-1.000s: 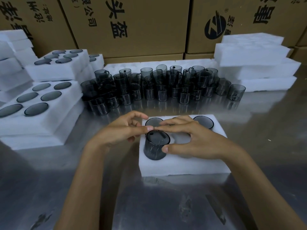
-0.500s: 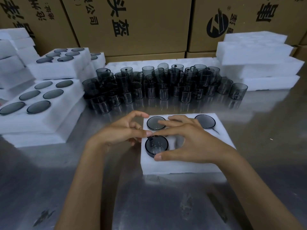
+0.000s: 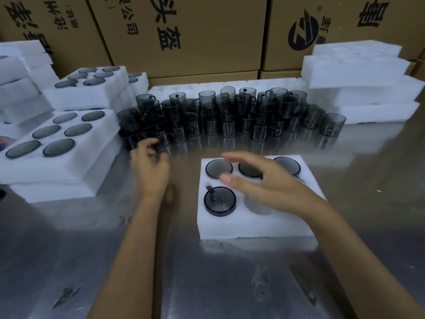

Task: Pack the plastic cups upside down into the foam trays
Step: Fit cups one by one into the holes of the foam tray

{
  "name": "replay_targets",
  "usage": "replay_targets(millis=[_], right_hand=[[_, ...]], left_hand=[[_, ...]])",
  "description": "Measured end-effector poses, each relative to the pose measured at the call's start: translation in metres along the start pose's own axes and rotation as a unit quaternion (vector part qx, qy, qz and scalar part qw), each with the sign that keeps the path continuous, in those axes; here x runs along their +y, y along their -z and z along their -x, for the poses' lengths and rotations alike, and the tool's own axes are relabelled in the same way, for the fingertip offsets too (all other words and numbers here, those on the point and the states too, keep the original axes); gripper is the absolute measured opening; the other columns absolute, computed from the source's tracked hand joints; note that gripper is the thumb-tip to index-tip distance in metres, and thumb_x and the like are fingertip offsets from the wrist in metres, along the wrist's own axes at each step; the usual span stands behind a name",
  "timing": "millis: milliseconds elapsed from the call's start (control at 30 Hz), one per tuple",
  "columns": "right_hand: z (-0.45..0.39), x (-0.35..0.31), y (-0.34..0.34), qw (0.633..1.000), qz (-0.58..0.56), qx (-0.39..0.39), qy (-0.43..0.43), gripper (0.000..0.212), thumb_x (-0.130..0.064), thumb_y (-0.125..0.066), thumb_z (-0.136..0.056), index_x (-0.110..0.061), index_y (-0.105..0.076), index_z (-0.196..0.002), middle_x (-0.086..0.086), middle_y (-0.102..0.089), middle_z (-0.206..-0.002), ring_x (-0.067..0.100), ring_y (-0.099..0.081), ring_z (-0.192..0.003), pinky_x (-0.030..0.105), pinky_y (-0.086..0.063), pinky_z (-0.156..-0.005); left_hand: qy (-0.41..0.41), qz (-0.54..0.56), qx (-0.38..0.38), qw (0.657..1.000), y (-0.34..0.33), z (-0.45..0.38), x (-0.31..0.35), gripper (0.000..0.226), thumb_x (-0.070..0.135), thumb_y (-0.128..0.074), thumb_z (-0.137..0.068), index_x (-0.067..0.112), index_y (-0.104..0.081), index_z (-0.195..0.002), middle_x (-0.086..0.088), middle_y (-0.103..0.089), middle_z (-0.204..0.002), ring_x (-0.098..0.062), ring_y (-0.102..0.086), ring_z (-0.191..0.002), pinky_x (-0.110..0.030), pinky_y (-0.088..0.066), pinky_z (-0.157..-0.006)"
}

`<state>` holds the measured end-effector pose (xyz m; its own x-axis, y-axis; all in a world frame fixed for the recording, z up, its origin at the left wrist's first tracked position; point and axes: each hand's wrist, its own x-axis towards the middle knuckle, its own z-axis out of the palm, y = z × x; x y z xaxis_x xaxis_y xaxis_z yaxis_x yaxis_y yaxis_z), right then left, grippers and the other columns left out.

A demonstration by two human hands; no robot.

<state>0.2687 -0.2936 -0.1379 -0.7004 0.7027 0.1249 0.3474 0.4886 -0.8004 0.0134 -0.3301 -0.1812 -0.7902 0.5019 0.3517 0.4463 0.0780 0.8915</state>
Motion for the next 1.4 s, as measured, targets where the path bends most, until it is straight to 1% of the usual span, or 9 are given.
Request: replay_targets(millis=[133,233,367,500,700,933,1067,1200,1400], right_hand=[[-0.002,-0.004,0.004,0.992,-0.117,0.055,-0.007,0.048,-0.073,-0.053,-0.079,-0.045,-0.067,-0.116,-0.034,-0.064,-0.116,-0.017,-0.054,-0.114,0.02,-0.04,-0.098],[-0.001,-0.004,0.003,0.987,-0.153,0.044,-0.016,0.05,-0.074,-0.047,-0.08,-0.045,-0.069,-0.114,-0.035,-0.065,-0.117,-0.024,-0.051,-0.11,0.012,-0.035,-0.089],[-0.003,-0.001,0.004,0.983,-0.171,0.05,-0.034,0.047,-0.074,-0.044,-0.086,-0.044,-0.07,-0.112,-0.037,-0.065,-0.116,-0.027,-0.049,-0.109,0.011,-0.032,-0.088],[-0.005,0.002,0.002,0.986,-0.157,0.053,-0.033,0.043,-0.076,-0.043,-0.088,-0.049,-0.068,-0.109,-0.037,-0.064,-0.116,-0.027,-0.049,-0.109,0.013,-0.032,-0.089],[-0.009,0.009,-0.001,0.987,-0.143,0.064,-0.027,0.023,-0.053,-0.052,-0.097,-0.041,-0.069,-0.107,-0.015,-0.069,-0.114,-0.011,-0.059,-0.106,0.012,-0.04,-0.086],[-0.011,0.011,0.001,0.984,-0.111,0.132,0.047,0.052,-0.005,-0.057,-0.092,-0.036,-0.056,-0.134,-0.022,-0.061,-0.128,-0.003,-0.054,-0.121,0.018,-0.045,-0.097],[-0.01,0.009,0.002,0.978,-0.117,0.166,0.051,0.058,-0.011,-0.072,-0.087,-0.033,-0.052,-0.136,-0.016,-0.063,-0.126,0.003,-0.061,-0.113,0.028,-0.052,-0.098],[-0.009,0.008,0.004,0.972,-0.106,0.202,0.052,0.052,-0.022,-0.08,-0.08,-0.031,-0.058,-0.126,-0.017,-0.068,-0.114,0.001,-0.064,-0.105,0.016,-0.05,-0.088],[-0.006,0.009,0.024,0.983,-0.123,0.136,0.032,0.047,-0.011,-0.085,-0.076,-0.03,-0.063,-0.114,-0.012,-0.072,-0.104,0.007,-0.066,-0.104,0.03,-0.05,-0.096]], left_hand=[[0.053,-0.014,0.015,0.998,-0.003,-0.022,-0.025,0.078,0.003,-0.06,-0.091,0.015,-0.021,-0.157,-0.018,-0.02,-0.157,-0.027,-0.027,-0.146,-0.018,-0.018,-0.111],[0.051,-0.065,-0.016,0.996,-0.009,-0.039,-0.033,0.066,0.003,-0.055,-0.094,0.009,-0.029,-0.154,-0.018,-0.013,-0.163,-0.028,-0.017,-0.151,-0.026,-0.016,-0.117],[0.004,-0.087,0.041,0.995,-0.011,-0.054,-0.04,0.027,-0.005,-0.06,-0.088,-0.004,-0.056,-0.114,-0.025,-0.052,-0.129,-0.037,-0.051,-0.12,-0.036,-0.038,-0.101],[-0.032,-0.077,0.011,0.996,-0.012,-0.05,-0.042,0.019,0.001,-0.071,-0.084,0.008,-0.055,-0.09,-0.018,-0.06,-0.104,-0.03,-0.055,-0.094,-0.039,-0.045,-0.086],[-0.046,0.042,-0.046,0.997,-0.015,-0.021,-0.015,0.071,0.021,-0.091,-0.068,0.039,-0.046,-0.119,0.007,-0.057,-0.117,-0.008,-0.059,-0.102,-0.021,-0.049,-0.092],[-0.157,0.109,-0.135,0.972,-0.03,0.039,0.074,0.063,0.054,-0.09,-0.059,0.048,-0.051,-0.108,0.016,-0.058,-0.11,-0.003,-0.06,-0.101,-0.018,-0.052,-0.081],[-0.157,0.106,-0.202,0.961,-0.032,0.064,0.096,0.064,0.049,-0.091,-0.062,0.039,-0.047,-0.107,0.008,-0.057,-0.109,-0.009,-0.059,-0.098,-0.02,-0.051,-0.08],[-0.117,0.127,-0.264,0.949,-0.027,0.069,0.1,0.062,0.049,-0.089,-0.062,0.033,-0.052,-0.108,0.014,-0.061,-0.106,-0.005,-0.061,-0.098,-0.02,-0.053,-0.082],[-0.092,0.196,-0.304,0.928,-0.018,0.066,0.097,0.02,0.035,-0.058,-0.098,0.018,-0.064,-0.106,0.003,-0.068,-0.101,-0.012,-0.068,-0.093,-0.025,-0.057,-0.076]])
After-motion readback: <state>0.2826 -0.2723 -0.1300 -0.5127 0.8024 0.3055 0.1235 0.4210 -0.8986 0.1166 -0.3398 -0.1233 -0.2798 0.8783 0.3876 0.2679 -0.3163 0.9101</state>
